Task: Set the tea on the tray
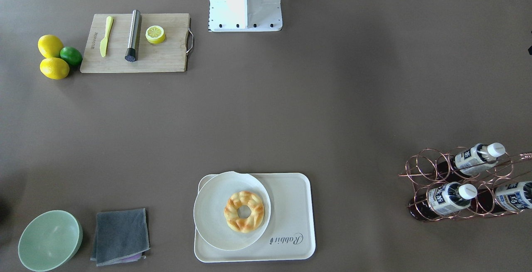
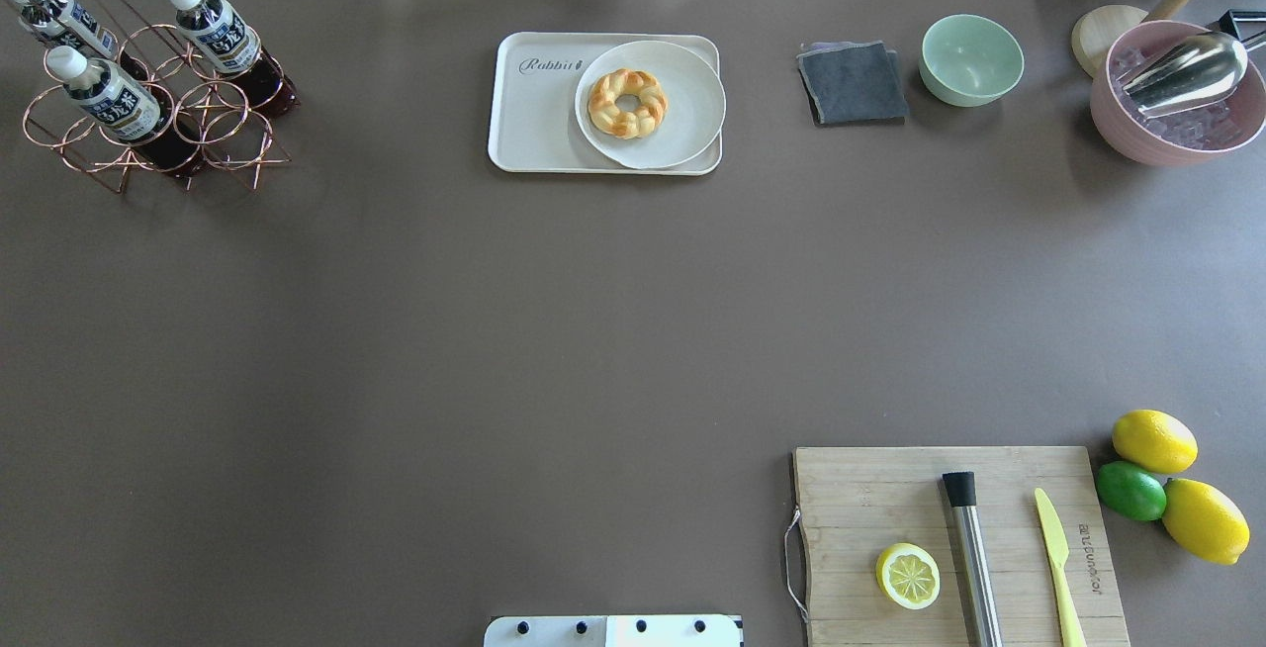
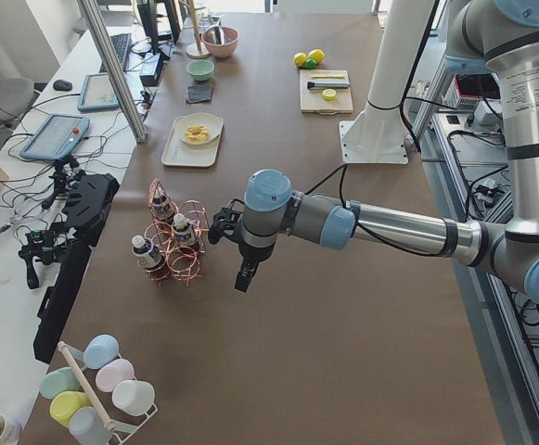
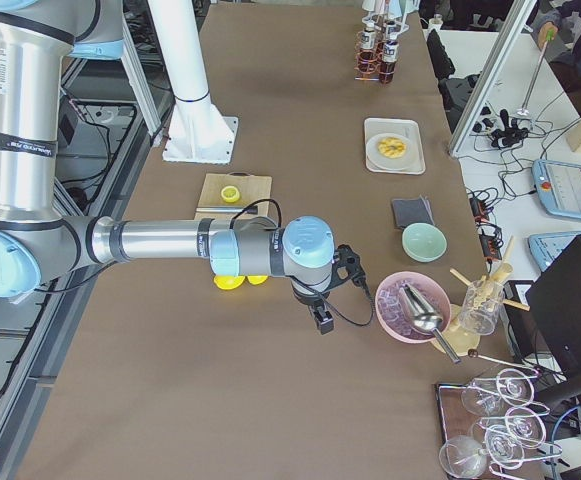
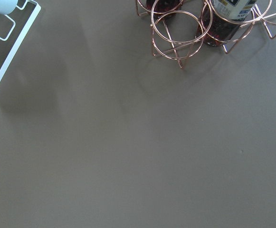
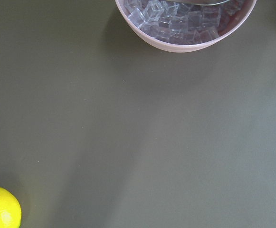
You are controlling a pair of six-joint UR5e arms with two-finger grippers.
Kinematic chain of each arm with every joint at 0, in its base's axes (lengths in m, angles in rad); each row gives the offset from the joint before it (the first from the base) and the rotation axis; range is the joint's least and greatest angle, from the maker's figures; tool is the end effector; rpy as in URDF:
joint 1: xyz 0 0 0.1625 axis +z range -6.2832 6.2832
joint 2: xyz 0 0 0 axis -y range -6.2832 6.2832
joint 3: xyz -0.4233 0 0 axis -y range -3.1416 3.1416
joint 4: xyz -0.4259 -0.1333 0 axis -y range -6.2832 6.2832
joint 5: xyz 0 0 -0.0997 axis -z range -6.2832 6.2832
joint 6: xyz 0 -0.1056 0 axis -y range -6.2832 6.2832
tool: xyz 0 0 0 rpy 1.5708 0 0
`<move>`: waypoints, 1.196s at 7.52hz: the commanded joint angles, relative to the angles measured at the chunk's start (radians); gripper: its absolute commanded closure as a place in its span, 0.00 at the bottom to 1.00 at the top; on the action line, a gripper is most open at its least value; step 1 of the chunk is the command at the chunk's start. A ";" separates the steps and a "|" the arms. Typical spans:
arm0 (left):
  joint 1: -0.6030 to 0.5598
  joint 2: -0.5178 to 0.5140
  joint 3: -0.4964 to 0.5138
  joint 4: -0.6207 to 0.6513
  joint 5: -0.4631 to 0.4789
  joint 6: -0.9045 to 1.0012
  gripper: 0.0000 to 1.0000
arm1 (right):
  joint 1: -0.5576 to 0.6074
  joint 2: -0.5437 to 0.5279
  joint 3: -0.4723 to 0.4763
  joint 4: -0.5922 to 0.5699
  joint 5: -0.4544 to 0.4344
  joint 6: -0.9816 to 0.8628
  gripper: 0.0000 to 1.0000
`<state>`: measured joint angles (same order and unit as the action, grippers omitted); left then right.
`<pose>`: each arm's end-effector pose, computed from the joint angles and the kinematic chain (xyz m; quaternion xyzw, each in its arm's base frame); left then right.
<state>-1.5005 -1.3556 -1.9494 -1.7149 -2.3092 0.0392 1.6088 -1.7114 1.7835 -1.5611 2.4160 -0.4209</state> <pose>-0.0306 -0.4518 0.5510 0.1373 0.3588 0.1056 0.9172 0.0721 -0.4682 0.6126 0.1295 -0.3906 -0.1899 0.8914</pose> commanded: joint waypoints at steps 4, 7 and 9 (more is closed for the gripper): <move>0.002 0.010 -0.020 0.000 -0.010 -0.035 0.02 | -0.020 -0.002 0.025 -0.002 0.011 0.001 0.00; 0.002 0.029 -0.023 -0.018 -0.015 -0.033 0.02 | -0.020 -0.001 0.027 -0.002 0.011 0.002 0.00; 0.000 0.029 -0.022 -0.018 -0.015 -0.030 0.02 | -0.018 -0.016 0.034 -0.002 0.008 0.001 0.00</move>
<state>-1.4992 -1.3286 -1.9703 -1.7318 -2.3228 0.0072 1.5898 -1.7170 1.8108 -1.5631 2.4267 -0.4192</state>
